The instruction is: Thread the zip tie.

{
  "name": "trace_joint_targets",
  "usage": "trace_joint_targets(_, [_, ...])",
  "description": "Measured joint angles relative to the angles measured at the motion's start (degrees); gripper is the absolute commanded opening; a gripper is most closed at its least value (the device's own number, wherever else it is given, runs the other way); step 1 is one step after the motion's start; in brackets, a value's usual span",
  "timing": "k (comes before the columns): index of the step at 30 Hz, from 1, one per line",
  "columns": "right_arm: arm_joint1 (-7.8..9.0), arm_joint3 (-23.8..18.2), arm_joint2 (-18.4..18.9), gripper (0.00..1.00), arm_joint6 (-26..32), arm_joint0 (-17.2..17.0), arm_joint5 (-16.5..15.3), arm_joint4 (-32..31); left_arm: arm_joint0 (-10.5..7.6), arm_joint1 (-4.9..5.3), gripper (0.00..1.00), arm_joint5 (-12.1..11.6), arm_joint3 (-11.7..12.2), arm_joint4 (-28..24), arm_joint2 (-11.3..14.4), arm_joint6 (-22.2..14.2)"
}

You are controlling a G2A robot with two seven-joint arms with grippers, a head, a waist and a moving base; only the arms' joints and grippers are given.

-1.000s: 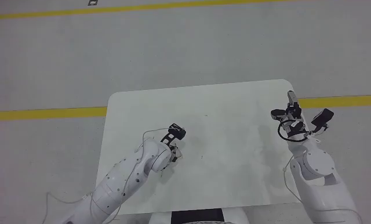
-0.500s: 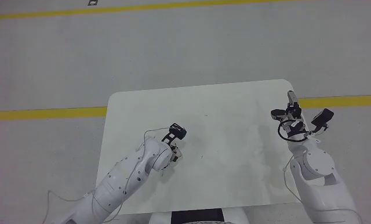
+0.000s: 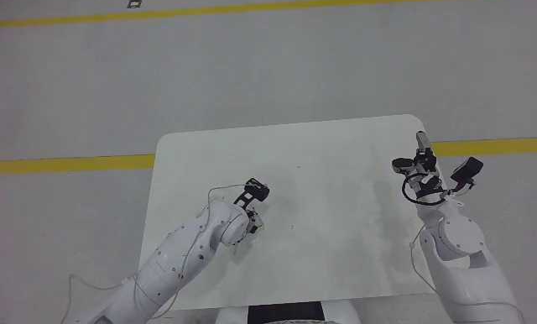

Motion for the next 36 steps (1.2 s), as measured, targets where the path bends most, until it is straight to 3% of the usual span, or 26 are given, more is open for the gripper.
trace_joint_targets(8, [0.0, 0.0, 0.0, 1.0, 0.0, 0.0, 0.0, 0.0, 0.16, 0.14, 0.0, 0.1, -0.43, -0.23, -0.45, 0.0])
trace_joint_targets(14, [0.0, 0.0, 0.0, 1.0, 0.0, 0.0, 0.0, 0.0, 1.41, 0.78, 0.0, 0.38, -3.31, 0.43, -1.92, -0.69])
trace_joint_targets(26, [0.0, 0.0, 0.0, 1.0, 0.0, 0.0, 0.0, 0.0, 7.12, 3.08, 0.0, 0.0, -12.75, 2.79, -7.64, -2.04])
trace_joint_targets(36, [0.0, 0.0, 0.0, 1.0, 0.0, 0.0, 0.0, 0.0, 11.2, 4.7, 0.0, -3.29, -17.01, 0.29, -13.52, -0.54])
